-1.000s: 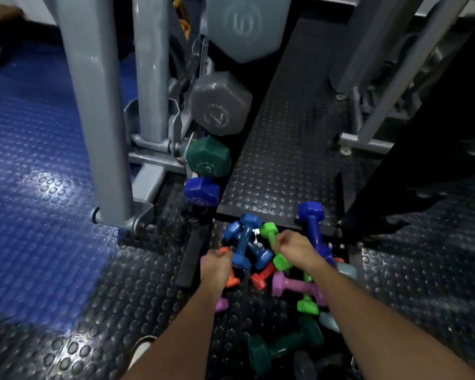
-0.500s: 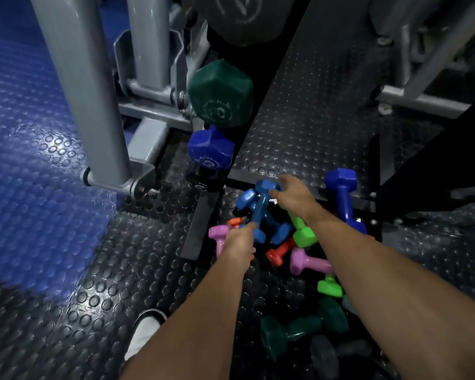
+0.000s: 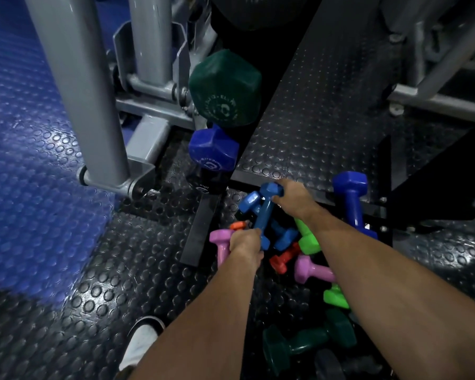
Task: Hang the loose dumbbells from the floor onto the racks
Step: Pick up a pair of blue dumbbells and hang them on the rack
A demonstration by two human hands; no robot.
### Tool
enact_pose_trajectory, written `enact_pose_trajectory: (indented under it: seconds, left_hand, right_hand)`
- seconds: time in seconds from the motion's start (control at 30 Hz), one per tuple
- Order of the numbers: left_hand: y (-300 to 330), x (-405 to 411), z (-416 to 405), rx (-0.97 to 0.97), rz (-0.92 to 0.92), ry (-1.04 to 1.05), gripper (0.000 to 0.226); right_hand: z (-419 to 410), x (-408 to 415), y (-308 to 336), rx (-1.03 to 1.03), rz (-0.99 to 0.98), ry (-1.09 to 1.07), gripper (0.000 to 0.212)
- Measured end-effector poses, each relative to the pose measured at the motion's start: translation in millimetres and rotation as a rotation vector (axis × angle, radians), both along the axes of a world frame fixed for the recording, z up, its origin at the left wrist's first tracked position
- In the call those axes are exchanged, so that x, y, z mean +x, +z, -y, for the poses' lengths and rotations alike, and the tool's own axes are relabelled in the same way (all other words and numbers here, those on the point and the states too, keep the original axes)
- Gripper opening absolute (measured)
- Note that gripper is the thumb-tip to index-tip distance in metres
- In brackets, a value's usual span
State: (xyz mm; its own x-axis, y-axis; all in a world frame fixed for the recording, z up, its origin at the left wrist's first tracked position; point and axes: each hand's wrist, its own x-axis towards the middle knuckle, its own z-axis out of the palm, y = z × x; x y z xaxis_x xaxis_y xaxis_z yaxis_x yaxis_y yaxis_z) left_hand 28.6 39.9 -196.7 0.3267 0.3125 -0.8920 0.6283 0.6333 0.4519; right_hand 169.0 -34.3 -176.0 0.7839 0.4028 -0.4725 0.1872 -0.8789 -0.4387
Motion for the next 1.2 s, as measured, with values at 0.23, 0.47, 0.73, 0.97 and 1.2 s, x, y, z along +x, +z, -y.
enact_pose_trajectory:
  seconds: [0.23, 0.47, 0.73, 0.97, 1.2]
  left_hand:
    - [3.6, -17.5, 8.2, 0.039, -0.020, 0.120, 0.009]
    - [31.9, -36.2, 2.5, 0.124, 0.044, 0.157, 0.027]
    - [103.7, -64.7, -19.1, 0.133, 0.183, 0.222, 0.016]
    - [173.6, -75.9, -40.6, 0.243, 0.369, 0.327, 0.006]
    - [237.2, -78.1, -56.2, 0.352, 0.558, 0.453, 0.061]
  right_hand:
    - [18.5, -7.7, 17.0, 0.160, -0.076, -0.010, 0.026]
    - [24.0, -25.6, 68.9, 0.239, -0.127, -0.049, 0.033]
    - [35.8, -47.0, 137.8, 0.376, -0.285, -0.185, 0.064]
    - [39.7, -68.7, 211.8, 0.499, -0.293, -0.179, 0.073]
    - [37.0, -88.6, 304.6, 0.579, -0.273, -0.133, 0.045]
